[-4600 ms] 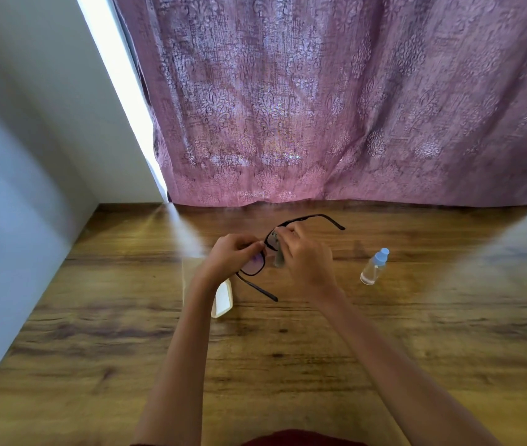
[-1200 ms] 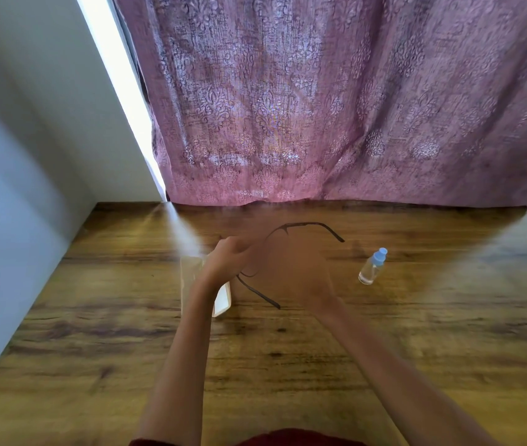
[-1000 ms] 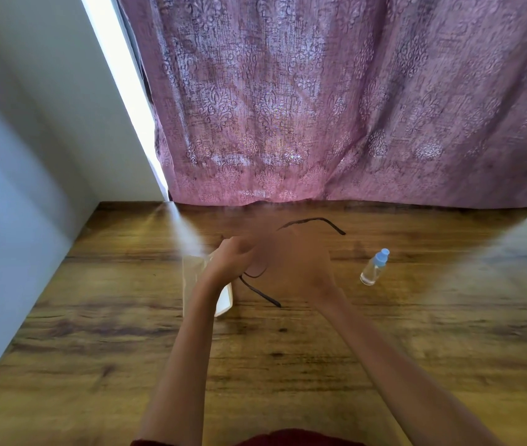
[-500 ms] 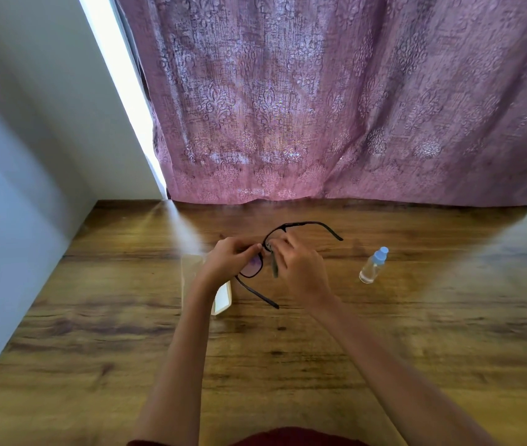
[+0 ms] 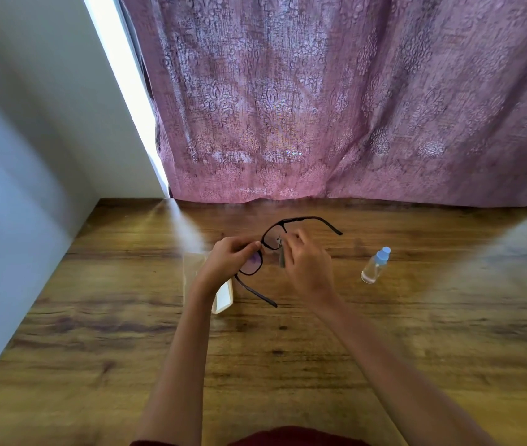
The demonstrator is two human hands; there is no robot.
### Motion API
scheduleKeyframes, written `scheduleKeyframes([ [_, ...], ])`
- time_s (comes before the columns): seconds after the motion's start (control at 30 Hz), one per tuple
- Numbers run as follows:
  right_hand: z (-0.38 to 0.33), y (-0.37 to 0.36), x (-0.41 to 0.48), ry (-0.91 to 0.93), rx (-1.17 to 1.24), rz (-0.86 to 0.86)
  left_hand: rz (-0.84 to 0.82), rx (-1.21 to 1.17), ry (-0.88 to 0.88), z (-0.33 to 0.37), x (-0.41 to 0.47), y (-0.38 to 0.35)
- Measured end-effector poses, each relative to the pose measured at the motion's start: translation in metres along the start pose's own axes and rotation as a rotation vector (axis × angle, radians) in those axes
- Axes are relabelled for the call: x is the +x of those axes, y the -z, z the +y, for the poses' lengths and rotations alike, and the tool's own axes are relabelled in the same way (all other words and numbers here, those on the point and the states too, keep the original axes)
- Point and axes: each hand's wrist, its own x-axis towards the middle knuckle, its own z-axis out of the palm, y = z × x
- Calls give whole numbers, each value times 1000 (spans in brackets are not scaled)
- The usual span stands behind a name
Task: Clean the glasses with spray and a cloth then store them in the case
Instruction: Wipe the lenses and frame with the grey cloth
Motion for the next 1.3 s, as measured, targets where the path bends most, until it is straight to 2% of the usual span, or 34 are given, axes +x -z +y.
scheduleKeyframes([
  [0.17, -6, -3, -6, -13, 121, -44, -26, 38, 3, 1, 1, -2],
  [0.3, -1, -4, 0, -152, 352, -50, -14, 36, 22, -2, -1, -2],
  [0.4, 0, -2, -1, -249, 512, -2, 29, -10, 41, -3, -1, -2],
  [0.53, -3, -4, -5, -352, 564, 35, 144, -153, 108, -2, -1, -5],
  [0.7, -7, -4, -6, -544, 752, -112, 341, -215, 182, 1, 3, -7],
  [0.8, -14, 0, -3, -675, 999, -279, 407, -181, 220, 3, 7, -7],
  [1.0, -21, 12, -5, -566, 1387, -537, 423, -190, 321, 10, 9, -8],
  [1.07, -22, 14, -3, -538, 1414, -572, 401, -161, 374, 11, 8, -7],
  [1.3, -21, 17, 8, -559, 1363, -468, 225, -41, 450, 13, 13, -5],
])
